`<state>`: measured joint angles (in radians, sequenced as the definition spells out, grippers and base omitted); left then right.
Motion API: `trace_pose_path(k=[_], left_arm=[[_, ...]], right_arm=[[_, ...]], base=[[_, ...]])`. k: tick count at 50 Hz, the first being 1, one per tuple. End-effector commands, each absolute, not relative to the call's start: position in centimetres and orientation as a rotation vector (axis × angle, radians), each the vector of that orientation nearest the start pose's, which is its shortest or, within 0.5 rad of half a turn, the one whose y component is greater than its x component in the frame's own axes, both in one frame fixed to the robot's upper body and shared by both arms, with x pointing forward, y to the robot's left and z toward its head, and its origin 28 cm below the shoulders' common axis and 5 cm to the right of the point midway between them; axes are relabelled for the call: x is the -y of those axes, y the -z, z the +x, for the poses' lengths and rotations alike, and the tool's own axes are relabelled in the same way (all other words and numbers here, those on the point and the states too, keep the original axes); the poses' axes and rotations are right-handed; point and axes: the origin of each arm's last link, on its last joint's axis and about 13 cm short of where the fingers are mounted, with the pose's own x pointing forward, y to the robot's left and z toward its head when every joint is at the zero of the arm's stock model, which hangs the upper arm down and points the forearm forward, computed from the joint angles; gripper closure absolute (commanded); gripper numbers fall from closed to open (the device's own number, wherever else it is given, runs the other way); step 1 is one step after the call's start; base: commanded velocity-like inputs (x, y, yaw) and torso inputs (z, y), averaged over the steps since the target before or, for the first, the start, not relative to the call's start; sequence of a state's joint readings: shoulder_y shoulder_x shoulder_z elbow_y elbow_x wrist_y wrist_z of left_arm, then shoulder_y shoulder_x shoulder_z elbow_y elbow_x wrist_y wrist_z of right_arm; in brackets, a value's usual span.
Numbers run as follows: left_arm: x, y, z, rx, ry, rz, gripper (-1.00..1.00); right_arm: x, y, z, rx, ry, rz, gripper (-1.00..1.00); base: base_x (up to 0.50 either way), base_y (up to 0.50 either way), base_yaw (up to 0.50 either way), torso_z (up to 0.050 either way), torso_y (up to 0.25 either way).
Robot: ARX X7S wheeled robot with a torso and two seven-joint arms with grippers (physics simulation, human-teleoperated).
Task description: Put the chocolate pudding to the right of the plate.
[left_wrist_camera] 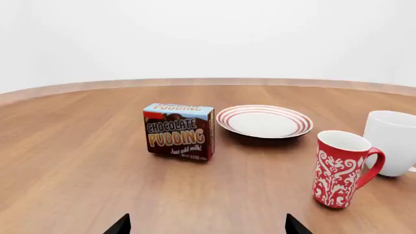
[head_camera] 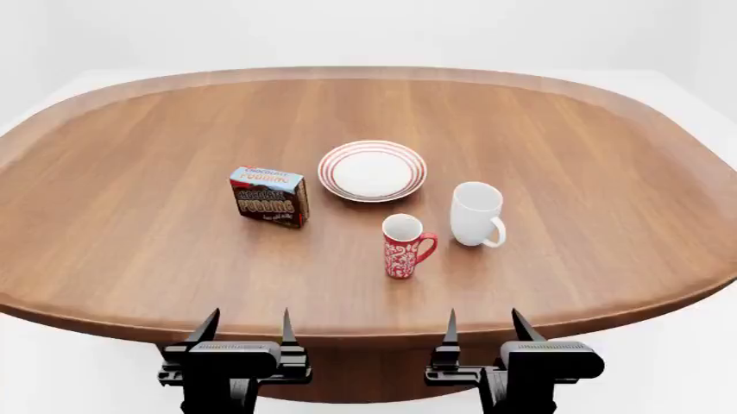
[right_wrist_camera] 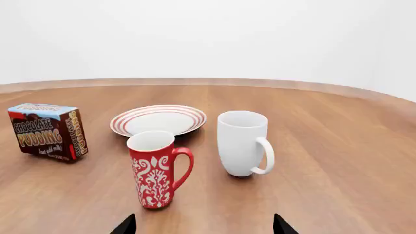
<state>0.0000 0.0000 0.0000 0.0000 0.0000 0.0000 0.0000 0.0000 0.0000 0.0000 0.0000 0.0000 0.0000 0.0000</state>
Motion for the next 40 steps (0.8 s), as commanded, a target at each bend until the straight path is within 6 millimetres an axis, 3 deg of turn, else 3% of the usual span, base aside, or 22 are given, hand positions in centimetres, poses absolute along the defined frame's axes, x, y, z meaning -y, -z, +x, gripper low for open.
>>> trace_pose_path(k=[1,11,32,40], left_arm=[[-20.51,-1.26,21.01,-0.001,0.006,0.000,-1.00],[-20.58,-0.91,21.02,-0.004,0.010,0.005,-1.00],[-20.70,-0.70,21.07,0.002,-0.004,0.018,-1.00],[-20.67,-0.83,21.07,-0.002,0.002,0.015,-1.00]], right_arm=[[9.64,-1.17,21.09,0.002,0.010,-0.025,-1.00],[9.61,-0.84,21.25,-0.014,0.041,-0.046,-1.00],[9.45,-0.42,21.29,-0.075,0.017,-0.025,-1.00],[9.51,-0.82,21.23,-0.070,0.010,-0.013,-1.00]], base=[[0.00,0.00,0.00,0.000,0.000],[0.00,0.00,0.00,0.000,0.000],[0.00,0.50,0.00,0.000,0.000],[0.00,0.00,0.00,0.000,0.000]])
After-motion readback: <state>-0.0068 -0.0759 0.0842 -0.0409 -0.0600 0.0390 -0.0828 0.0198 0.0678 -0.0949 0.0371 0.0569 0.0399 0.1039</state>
